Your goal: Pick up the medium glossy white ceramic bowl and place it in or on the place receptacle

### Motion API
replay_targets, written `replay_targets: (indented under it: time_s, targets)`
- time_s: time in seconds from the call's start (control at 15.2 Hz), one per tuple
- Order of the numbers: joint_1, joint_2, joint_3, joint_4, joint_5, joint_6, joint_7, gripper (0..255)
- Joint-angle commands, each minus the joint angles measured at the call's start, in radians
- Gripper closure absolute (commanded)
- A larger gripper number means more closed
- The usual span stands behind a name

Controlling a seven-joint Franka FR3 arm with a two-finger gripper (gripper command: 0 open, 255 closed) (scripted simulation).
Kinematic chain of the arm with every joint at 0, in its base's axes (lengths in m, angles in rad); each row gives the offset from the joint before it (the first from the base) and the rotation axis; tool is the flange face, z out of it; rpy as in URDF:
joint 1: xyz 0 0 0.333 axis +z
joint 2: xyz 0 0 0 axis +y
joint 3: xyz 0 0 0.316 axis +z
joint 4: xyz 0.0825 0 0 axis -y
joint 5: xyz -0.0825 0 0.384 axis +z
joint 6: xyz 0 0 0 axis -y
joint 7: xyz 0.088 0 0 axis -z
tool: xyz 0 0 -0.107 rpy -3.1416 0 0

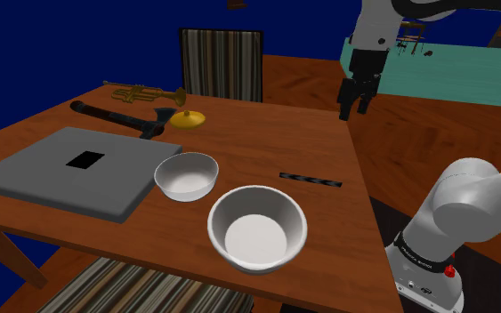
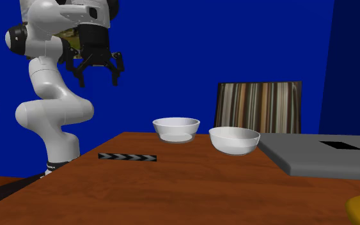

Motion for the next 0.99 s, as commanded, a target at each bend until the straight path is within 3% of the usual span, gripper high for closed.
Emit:
replay_targets:
  time_s: [0.0,0.92]
  targets:
    - [0.000,0.000,0.000,0.000,0.000,0.000,0.000,0]
    - [0.067,0.398,0.128,0.102,0.122,0.352,0.098,0]
